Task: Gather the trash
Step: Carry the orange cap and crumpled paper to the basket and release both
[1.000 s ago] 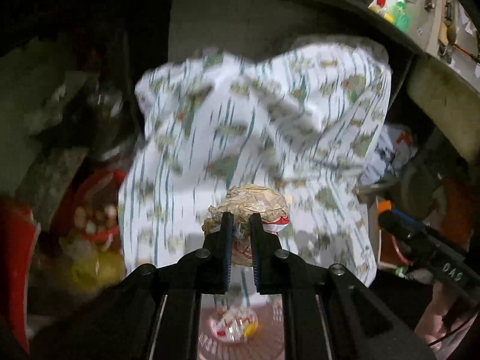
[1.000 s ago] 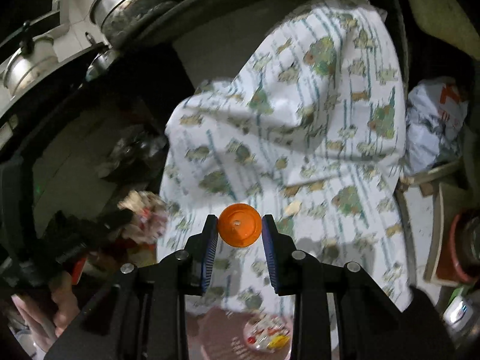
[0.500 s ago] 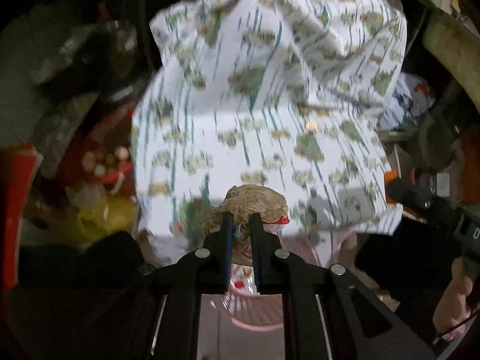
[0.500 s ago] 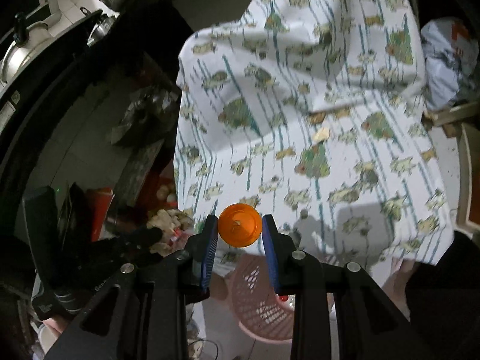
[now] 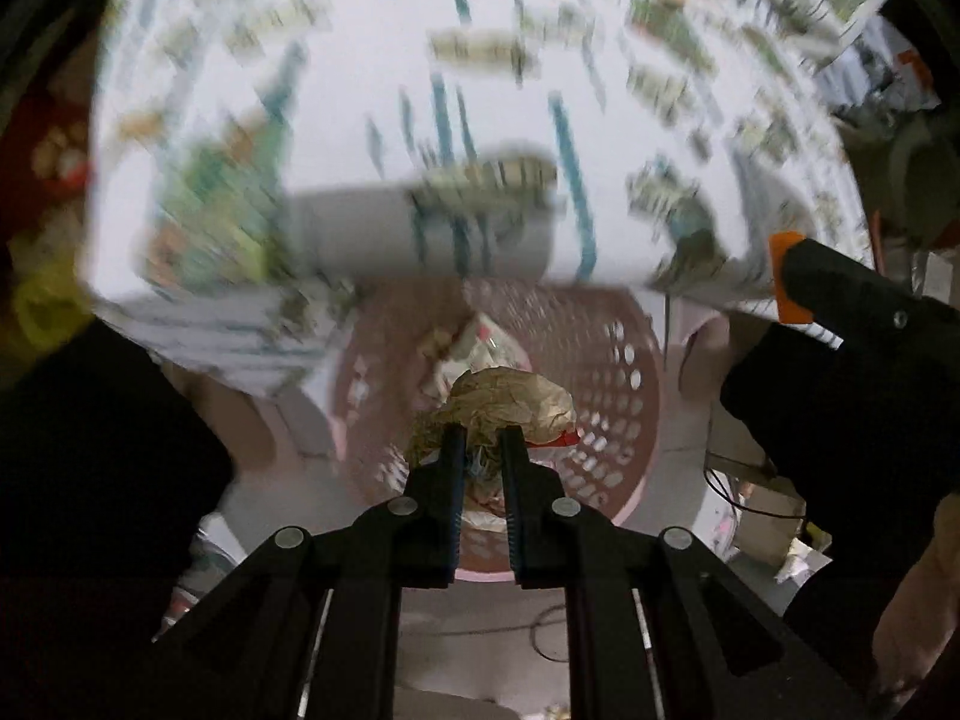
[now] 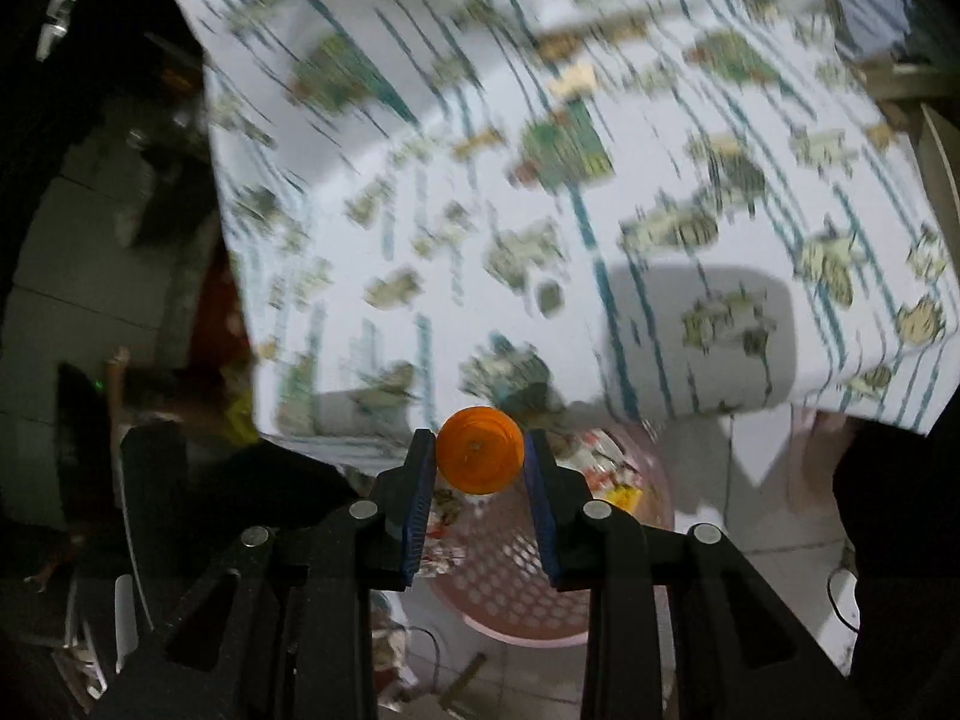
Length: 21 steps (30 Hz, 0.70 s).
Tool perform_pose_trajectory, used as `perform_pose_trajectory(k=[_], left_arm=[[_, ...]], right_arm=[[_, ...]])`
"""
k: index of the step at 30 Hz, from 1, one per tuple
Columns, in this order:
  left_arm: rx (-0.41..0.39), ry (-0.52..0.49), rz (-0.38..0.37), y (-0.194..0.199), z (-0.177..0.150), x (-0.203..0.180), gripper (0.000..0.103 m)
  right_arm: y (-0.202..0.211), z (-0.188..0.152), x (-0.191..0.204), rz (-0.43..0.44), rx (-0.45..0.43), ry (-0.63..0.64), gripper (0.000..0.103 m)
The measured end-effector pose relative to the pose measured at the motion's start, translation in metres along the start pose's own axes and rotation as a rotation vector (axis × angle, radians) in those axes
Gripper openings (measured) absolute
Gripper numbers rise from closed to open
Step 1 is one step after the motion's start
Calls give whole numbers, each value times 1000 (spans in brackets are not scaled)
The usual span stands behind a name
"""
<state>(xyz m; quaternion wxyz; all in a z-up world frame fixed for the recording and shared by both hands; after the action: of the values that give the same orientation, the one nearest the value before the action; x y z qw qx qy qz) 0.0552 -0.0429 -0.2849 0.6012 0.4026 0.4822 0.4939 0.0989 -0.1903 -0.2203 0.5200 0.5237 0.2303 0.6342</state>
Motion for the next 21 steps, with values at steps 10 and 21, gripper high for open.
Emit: perform_pose_trajectory(k=[10, 21], left_arm=[[59, -3, 115, -50, -18, 5, 51], [73, 6, 189, -44, -24, 34, 68]], right_arm=[[-28, -21, -20, -52, 60, 7, 32], [-102, -58, -33, -197, 130, 189, 32]])
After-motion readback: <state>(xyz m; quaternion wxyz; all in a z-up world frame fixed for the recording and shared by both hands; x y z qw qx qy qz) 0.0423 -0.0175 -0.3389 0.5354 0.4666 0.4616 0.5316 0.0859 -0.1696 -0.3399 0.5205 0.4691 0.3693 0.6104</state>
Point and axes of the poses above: each gripper's, at about its wrist camera, not at the fingertips, and y roughly against the way its jaws point, x to its left, z to its top, the point moved 7 cm from there along -y, roughly the way its jaws point, and after that the axes turned 13 degrees about -x, right-handed, at the moved point
